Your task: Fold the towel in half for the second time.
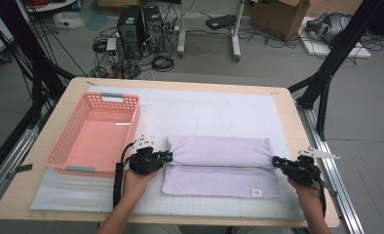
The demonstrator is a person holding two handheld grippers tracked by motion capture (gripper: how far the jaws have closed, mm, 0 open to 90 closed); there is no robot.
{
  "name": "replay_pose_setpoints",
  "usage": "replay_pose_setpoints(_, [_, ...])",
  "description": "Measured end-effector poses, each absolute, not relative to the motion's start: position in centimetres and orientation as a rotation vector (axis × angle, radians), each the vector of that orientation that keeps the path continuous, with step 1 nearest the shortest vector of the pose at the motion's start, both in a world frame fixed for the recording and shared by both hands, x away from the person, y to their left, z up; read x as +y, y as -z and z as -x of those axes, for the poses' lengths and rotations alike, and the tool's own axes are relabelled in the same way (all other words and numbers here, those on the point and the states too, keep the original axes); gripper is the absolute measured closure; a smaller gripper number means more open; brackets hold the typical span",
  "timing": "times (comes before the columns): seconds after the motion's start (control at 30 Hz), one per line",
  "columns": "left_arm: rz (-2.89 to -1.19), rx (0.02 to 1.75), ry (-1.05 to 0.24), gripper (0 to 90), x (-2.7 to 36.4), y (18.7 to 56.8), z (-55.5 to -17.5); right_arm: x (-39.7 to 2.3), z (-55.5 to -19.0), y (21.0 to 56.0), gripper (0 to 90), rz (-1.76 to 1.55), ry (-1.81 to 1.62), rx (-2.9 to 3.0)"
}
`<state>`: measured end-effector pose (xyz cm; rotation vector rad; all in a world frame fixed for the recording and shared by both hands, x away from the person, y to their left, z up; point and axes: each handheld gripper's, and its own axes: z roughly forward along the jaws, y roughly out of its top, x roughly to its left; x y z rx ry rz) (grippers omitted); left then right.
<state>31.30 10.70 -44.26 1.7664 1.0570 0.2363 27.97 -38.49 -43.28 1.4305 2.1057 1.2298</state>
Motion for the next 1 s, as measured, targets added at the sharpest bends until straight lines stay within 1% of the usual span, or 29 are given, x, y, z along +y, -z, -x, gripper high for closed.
replay_pose_setpoints(0.03, [-1.747, 1.07, -0.236, 55.0, 10.8, 44.1, -31.6, -38.5, -28.1, 43.4, 80.7, -1.444, -1.22, 2.115])
replay_pose_setpoints(0.07, [-1.733, 1.08, -0.236, 49.6, 11.0, 43.8, -32.0, -38.5, -28.3, 43.3, 72.6, -1.459, -1.229, 2.102])
replay_pose_setpoints(0.1, [-1.704, 1.087, -0.253, 44.1, 11.0, 43.5, -32.3, -38.5, -28.5, 43.0, 66.4, -1.475, -1.242, 2.078])
replay_pose_setpoints(0.13, [-1.699, 1.089, -0.254, 40.4, 11.0, 43.1, -32.8, -38.6, -28.8, 42.6, 62.3, -1.483, -1.257, 2.056])
replay_pose_setpoints(0.2, [-1.705, 1.102, -0.266, 39.7, 10.8, 42.6, -33.9, -38.5, -29.6, 41.9, 56.4, -1.486, -1.247, 2.032])
replay_pose_setpoints(0.27, [-1.695, 1.121, -0.245, 38.3, 10.6, 42.5, -35.1, -38.2, -31.1, 41.4, 51.4, -1.5, -1.195, 2.045])
replay_pose_setpoints(0.43, [-1.734, 1.175, -0.241, 39.2, 9.7, 43.2, -37.4, -37.0, -35.0, 41.4, 47.5, -1.551, -1.059, 2.099])
replay_pose_setpoints(0.53, [-1.769, 1.197, -0.17, 40.9, 9.0, 44.3, -38.2, -36.7, -36.7, 42.1, 46.1, -1.597, -0.997, 2.113])
replay_pose_setpoints(0.57, [-1.787, 1.207, -0.154, 41.5, 8.8, 44.7, -38.4, -36.6, -37.1, 42.5, 46.9, -1.605, -0.974, 2.118])
replay_pose_setpoints(0.6, [-1.8, 1.213, -0.132, 46.4, 8.7, 45.0, -38.5, -36.6, -37.4, 42.9, 49.9, -1.624, -0.953, 2.133])
replay_pose_setpoints(0.67, [-1.818, 1.19, -0.111, 69.5, 8.8, 45.2, -38.5, -36.7, -37.8, 43.5, 63.4, -1.644, -0.944, 2.164])
replay_pose_setpoints(0.7, [-1.817, 1.173, -0.114, 83.0, 8.9, 45.1, -38.4, -36.8, -37.6, 43.4, 81.6, -1.633, -0.955, 2.154])
replay_pose_setpoints(0.73, [-1.813, 1.158, -0.129, 84.6, 9.0, 44.9, -38.3, -37.0, -37.4, 43.2, 85.2, -1.617, -0.987, 2.155])
replay_pose_setpoints(0.77, [-1.792, 1.14, -0.137, 85.4, 9.2, 44.4, -38.1, -37.1, -37.1, 42.9, 86.4, -1.601, -1.001, 2.138])
replay_pose_setpoints(0.83, [-1.746, 1.121, -0.144, 85.7, 9.5, 43.6, -37.7, -37.4, -36.3, 42.0, 87.0, -1.543, -1.04, 2.11])
replay_pose_setpoints(1.0, [-1.697, 1.05, -0.157, 85.7, 10.0, 42.1, -35.7, -37.9, -33.8, 40.3, 87.4, -1.46, -1.143, 2.051])
